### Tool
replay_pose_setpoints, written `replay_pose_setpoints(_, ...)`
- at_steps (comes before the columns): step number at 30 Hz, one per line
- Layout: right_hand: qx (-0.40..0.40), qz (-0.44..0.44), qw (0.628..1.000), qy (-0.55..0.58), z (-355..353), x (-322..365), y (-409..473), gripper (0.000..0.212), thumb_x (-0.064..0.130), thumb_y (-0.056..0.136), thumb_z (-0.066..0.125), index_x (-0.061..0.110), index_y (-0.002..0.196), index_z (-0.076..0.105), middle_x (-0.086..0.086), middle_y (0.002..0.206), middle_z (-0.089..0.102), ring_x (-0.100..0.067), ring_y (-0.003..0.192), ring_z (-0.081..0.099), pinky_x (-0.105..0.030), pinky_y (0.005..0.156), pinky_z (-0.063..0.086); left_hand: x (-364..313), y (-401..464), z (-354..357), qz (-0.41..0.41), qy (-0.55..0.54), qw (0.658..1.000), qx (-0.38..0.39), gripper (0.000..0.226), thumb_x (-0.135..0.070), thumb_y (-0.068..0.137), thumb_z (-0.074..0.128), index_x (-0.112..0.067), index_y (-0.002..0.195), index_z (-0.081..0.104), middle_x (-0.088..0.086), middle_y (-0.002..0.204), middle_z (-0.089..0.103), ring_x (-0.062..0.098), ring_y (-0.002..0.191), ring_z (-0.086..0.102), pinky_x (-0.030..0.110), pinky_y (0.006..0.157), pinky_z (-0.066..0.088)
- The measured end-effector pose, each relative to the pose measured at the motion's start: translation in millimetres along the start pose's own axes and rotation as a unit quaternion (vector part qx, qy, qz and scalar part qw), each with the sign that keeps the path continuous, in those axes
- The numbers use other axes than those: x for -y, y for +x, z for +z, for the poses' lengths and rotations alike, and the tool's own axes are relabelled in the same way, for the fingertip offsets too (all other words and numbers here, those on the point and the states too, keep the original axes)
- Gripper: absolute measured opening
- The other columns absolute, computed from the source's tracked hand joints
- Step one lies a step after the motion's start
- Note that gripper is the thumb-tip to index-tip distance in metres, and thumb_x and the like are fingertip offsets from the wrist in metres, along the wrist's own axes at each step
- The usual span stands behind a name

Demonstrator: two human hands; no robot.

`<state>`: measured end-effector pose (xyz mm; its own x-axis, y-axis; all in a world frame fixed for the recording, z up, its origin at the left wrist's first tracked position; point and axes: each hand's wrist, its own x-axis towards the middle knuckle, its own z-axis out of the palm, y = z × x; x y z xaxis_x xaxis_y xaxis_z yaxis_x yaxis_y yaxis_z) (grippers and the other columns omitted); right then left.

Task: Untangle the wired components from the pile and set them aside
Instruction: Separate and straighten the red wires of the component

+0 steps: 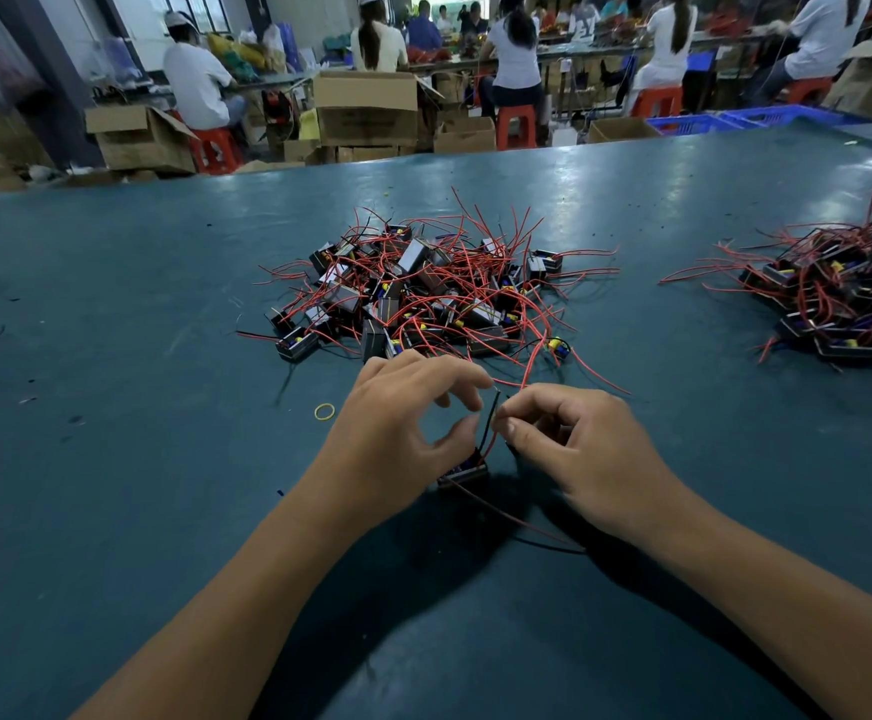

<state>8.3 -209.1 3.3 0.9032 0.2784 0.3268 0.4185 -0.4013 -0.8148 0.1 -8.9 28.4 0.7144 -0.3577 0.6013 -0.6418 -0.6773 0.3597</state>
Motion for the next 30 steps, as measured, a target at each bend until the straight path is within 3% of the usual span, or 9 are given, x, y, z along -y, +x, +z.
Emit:
replay_pose_setpoints(7, 0.005, -0.006, 1.0, -0.003, -2, 1, 1, 0.013, 0.019, 0.091, 0.07, 0.027, 0.08, 0.069, 0.004, 0.064, 0.061, -0.003, 0.054, 0.046, -0.02, 0.054, 0.039, -1, 0, -3, -0.038, -0.101, 0.994, -0.001, 0.022, -0.012, 0.087, 0.066, -0.023, 0.106, 0.068, -0.016, 0.089, 0.072, 0.006, 0.09, 0.066, 0.039, 0.091, 0.042)
replay_pose_setpoints(9, 0.012, -0.01, 1.0, -0.01, -3, 0, 2, 0.013, 0.02, 0.092, 0.069, 0.027, 0.081, 0.069, 0.012, 0.063, 0.059, -0.002, 0.054, 0.046, -0.017, 0.054, 0.038, 3, 2, -5, -0.008, -0.059, 0.998, 0.003, 0.025, -0.005, 0.086, 0.069, -0.021, 0.106, 0.071, -0.016, 0.097, 0.069, 0.007, 0.091, 0.062, 0.043, 0.087, 0.046)
replay_pose_setpoints(11, 0.021, -0.016, 1.0, -0.009, -4, -1, 2, 0.011, 0.019, 0.093, 0.069, 0.024, 0.083, 0.069, 0.016, 0.062, 0.057, -0.002, 0.053, 0.045, -0.013, 0.054, 0.036, 8, 3, -5, 0.052, 0.04, 0.998, 0.011, 0.026, -0.005, 0.086, 0.071, -0.021, 0.106, 0.075, -0.009, 0.103, 0.066, 0.017, 0.092, 0.06, 0.045, 0.081, 0.046)
replay_pose_setpoints(14, 0.036, -0.026, 0.999, -0.01, -4, -1, 2, 0.008, 0.017, 0.093, 0.069, 0.019, 0.086, 0.069, 0.016, 0.061, 0.054, -0.003, 0.052, 0.043, -0.011, 0.053, 0.033, 10, 4, -4, 0.119, 0.128, 0.984, 0.014, 0.018, -0.024, 0.089, 0.069, -0.027, 0.105, 0.077, -0.003, 0.104, 0.066, 0.021, 0.089, 0.057, 0.039, 0.076, 0.043)
replay_pose_setpoints(18, 0.05, -0.042, 0.997, -0.028, -7, 2, 2, 0.005, 0.014, 0.092, 0.069, 0.018, 0.089, 0.07, 0.013, 0.066, 0.057, -0.002, 0.057, 0.048, -0.011, 0.058, 0.035, 9, 3, -4, 0.145, 0.152, 0.978, 0.0, 0.018, -0.036, 0.091, 0.064, -0.027, 0.1, 0.077, -0.001, 0.1, 0.066, 0.023, 0.086, 0.057, 0.037, 0.075, 0.042)
replay_pose_setpoints(22, 0.052, -0.069, 0.995, -0.055, -8, 6, 1, 0.004, 0.015, 0.092, 0.069, 0.018, 0.09, 0.072, 0.015, 0.071, 0.062, 0.002, 0.065, 0.053, -0.01, 0.062, 0.036, 9, 4, -5, 0.158, 0.169, 0.973, -0.006, 0.018, -0.039, 0.093, 0.065, -0.026, 0.09, 0.077, -0.002, 0.099, 0.066, 0.021, 0.084, 0.056, 0.034, 0.077, 0.038)
replay_pose_setpoints(30, 0.036, -0.106, 0.991, -0.076, -8, 8, -1, 0.004, 0.013, 0.092, 0.069, 0.016, 0.093, 0.072, 0.008, 0.082, 0.067, -0.006, 0.075, 0.058, -0.015, 0.067, 0.041, 0, 5, -11, 0.161, 0.193, 0.968, 0.01, 0.024, -0.039, 0.098, 0.058, -0.023, 0.09, 0.074, -0.001, 0.093, 0.063, 0.021, 0.079, 0.05, 0.033, 0.072, 0.036)
